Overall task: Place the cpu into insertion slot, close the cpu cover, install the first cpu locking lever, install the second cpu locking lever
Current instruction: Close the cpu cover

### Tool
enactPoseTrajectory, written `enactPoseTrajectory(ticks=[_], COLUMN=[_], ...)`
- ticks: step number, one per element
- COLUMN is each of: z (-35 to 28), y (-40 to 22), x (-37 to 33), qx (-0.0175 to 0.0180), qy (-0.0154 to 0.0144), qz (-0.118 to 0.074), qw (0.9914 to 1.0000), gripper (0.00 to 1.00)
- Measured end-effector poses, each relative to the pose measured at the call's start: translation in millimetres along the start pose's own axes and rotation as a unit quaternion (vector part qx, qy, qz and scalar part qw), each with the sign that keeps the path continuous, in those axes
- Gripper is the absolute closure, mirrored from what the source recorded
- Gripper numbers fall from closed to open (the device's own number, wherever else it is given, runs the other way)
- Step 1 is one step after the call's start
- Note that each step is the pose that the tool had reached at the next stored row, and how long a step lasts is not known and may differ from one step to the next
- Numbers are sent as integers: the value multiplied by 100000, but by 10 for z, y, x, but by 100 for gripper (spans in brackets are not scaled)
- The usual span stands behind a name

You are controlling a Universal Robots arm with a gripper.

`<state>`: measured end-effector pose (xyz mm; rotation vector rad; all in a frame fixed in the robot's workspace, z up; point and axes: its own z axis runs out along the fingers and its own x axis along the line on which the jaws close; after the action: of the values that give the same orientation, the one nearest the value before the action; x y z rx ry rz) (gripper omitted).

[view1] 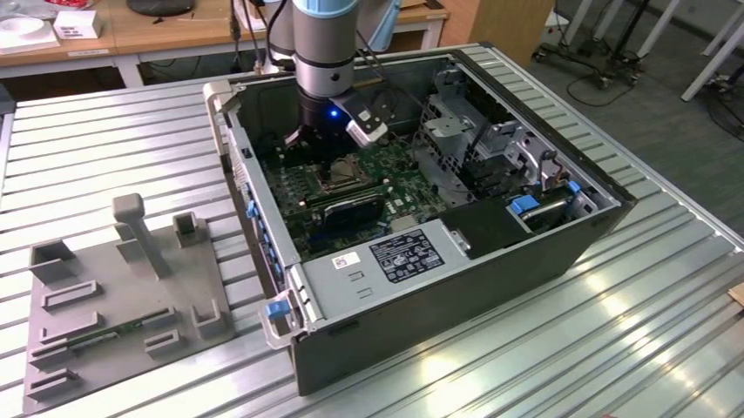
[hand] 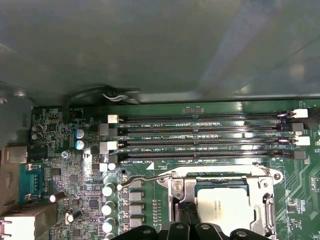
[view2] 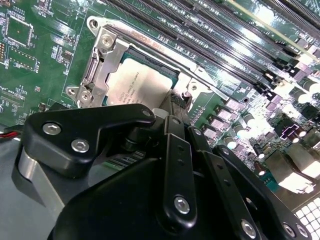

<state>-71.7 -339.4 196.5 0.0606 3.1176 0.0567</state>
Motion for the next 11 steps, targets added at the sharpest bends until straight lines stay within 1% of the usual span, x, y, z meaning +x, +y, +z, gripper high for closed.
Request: enactPoseTrajectory(ticks=[4, 6, 7, 9, 11], z=[0, -11, -21, -60, -93], y=[0, 3, 5, 3, 5], x=[0, -2, -3, -2, -3], qx=[-15, -70, -128, -23, -32], qy=[-13, -49, -78, -17, -25], qz=[2, 3, 2, 3, 4], qw=[100000, 100000, 100000, 100000, 100000], gripper=[89, 89, 89, 89, 89])
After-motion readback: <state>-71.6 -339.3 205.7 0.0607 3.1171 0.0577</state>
